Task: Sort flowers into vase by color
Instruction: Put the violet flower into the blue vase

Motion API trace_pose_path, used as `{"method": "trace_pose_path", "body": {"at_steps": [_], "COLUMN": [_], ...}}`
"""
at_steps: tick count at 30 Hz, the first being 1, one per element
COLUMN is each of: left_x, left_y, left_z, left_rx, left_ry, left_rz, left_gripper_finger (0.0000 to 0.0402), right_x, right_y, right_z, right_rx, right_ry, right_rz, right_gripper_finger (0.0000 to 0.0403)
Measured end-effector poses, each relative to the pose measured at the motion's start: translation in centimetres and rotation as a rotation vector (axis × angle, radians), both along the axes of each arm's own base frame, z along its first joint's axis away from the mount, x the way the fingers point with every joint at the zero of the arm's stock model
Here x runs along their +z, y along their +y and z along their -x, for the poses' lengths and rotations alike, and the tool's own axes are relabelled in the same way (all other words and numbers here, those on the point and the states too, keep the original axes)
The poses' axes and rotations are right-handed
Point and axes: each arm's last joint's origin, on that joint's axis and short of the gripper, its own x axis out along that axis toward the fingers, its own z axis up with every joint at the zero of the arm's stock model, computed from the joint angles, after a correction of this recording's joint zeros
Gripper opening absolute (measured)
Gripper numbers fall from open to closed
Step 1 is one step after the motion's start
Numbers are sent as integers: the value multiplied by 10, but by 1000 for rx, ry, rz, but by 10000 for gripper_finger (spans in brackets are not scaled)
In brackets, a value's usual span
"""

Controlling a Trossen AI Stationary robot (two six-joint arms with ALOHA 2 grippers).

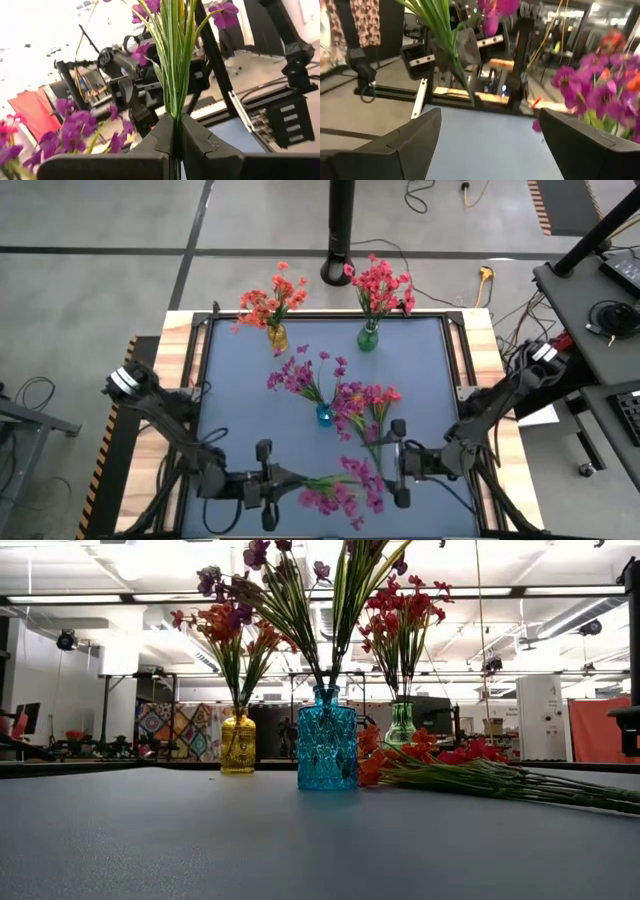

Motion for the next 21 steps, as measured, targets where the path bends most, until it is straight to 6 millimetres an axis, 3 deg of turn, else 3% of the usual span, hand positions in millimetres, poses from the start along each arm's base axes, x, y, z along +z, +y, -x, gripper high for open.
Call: {"method": "trace_pose_path", "body": {"at_steps": [5,14,21], "left_x": [-4,-13,-13], "left_y": [-10,-10,-7], "left_z": [-12,-56,-64], "left_rx": [11,61,11], "left_ry": [-37,-36,-75], "left_rz": [-50,-101,-83], "left_gripper_finger": [2,2,2], "right_x": [5,11,13], "right_y": [10,35,47], "right_z": [-11,-38,-50], "right_rx": [-1,1,22], "right_ry": [-24,-36,-51], "right_rz": [68,171,214], "right_gripper_finger": [329,329,329]}}
